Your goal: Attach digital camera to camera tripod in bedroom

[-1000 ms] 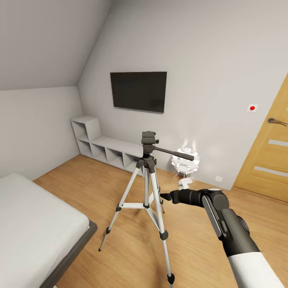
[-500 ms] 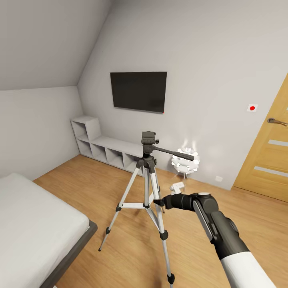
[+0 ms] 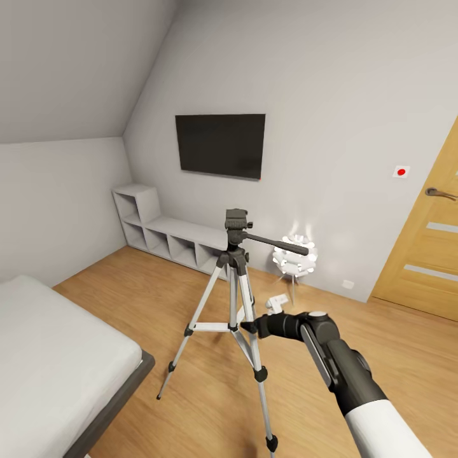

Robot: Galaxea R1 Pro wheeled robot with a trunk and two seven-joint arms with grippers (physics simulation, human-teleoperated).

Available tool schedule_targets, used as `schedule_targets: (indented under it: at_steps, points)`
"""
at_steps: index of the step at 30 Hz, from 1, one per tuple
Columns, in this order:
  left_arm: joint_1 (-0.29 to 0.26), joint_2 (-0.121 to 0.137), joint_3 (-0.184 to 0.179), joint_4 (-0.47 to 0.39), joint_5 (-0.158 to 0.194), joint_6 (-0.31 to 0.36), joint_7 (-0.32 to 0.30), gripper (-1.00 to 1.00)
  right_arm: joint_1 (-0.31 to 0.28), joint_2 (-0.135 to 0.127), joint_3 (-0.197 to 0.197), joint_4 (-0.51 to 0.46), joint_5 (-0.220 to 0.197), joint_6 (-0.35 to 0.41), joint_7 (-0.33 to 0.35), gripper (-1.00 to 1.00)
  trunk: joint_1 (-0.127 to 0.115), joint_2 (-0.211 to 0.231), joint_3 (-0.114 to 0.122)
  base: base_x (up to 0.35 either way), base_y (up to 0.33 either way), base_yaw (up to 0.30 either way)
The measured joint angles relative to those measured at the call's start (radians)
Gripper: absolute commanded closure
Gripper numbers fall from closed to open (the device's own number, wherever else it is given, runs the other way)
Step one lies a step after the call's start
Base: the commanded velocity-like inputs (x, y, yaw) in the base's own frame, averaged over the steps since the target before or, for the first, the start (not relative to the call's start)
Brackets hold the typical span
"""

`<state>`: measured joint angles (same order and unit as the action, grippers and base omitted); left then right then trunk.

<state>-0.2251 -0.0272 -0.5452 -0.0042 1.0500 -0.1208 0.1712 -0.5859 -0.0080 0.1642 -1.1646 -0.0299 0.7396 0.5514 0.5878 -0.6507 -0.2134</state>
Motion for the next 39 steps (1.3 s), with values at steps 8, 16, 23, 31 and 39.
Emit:
schedule_targets:
  at_steps: [8,16,23,31,39]
  points:
    - [0.0,0.0,0.0,0.0,0.0,0.0,0.0,1.0,0.0,0.03,0.003,0.045,0.0,-0.045,-0.045,-1.0,0.0,0.0,0.0,0.0,0.0,0.0]
    - [0.0,0.0,0.0,0.0,0.0,0.0,0.0,1.0,0.0,0.055,0.005,0.122,0.0,-0.232,-0.159,-1.0,0.0,0.0,0.0,0.0,0.0,0.0]
    - [0.0,0.0,0.0,0.0,0.0,0.0,0.0,1.0,0.0,0.058,0.005,0.127,0.001,-0.234,-0.166,-1.0,0.0,0.0,0.0,0.0,0.0,0.0]
    - [0.0,0.0,0.0,0.0,0.0,0.0,0.0,1.0,0.0,0.058,0.005,0.127,0.003,-0.251,-0.198,-1.0,0.0,0.0,0.0,0.0,0.0,0.0]
    - [0.0,0.0,0.0,0.0,0.0,0.0,0.0,1.0,0.0,0.06,0.005,0.132,0.0,-0.257,-0.22,-1.0,0.0,0.0,0.0,0.0,0.0,0.0]
